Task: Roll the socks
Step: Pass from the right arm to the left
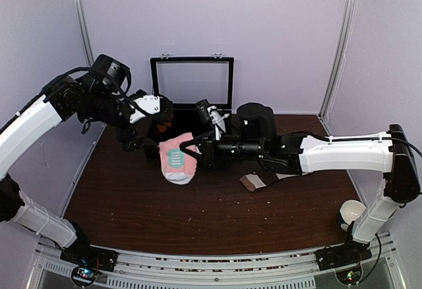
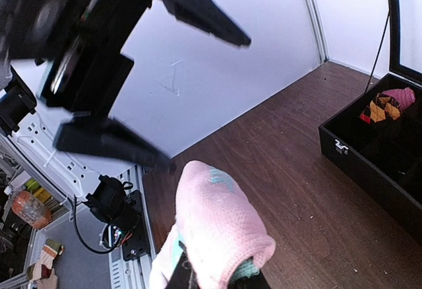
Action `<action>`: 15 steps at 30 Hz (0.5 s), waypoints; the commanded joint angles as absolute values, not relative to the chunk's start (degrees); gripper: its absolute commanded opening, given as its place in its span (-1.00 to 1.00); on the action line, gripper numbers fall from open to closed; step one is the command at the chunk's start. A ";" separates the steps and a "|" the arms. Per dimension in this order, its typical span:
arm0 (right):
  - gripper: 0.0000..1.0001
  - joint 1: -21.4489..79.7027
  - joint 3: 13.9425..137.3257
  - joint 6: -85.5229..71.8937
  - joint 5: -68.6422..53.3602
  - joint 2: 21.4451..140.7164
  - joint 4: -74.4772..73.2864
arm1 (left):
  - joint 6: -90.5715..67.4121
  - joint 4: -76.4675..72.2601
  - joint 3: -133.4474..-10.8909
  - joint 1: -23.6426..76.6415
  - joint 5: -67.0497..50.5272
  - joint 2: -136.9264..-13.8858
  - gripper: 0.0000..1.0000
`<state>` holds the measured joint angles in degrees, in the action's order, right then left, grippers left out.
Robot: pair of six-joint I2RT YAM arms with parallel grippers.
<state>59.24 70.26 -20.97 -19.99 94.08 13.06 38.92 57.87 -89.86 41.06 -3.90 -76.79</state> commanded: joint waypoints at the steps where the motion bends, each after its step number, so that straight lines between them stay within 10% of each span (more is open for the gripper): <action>1: -1.00 59.64 74.03 -22.52 -15.01 95.51 15.08 | 38.08 54.93 -87.11 45.44 -5.54 -76.81 0.96; 15: -1.00 60.44 74.56 -30.24 -12.42 97.19 19.18 | 37.32 46.09 -82.35 54.28 13.87 -81.52 0.96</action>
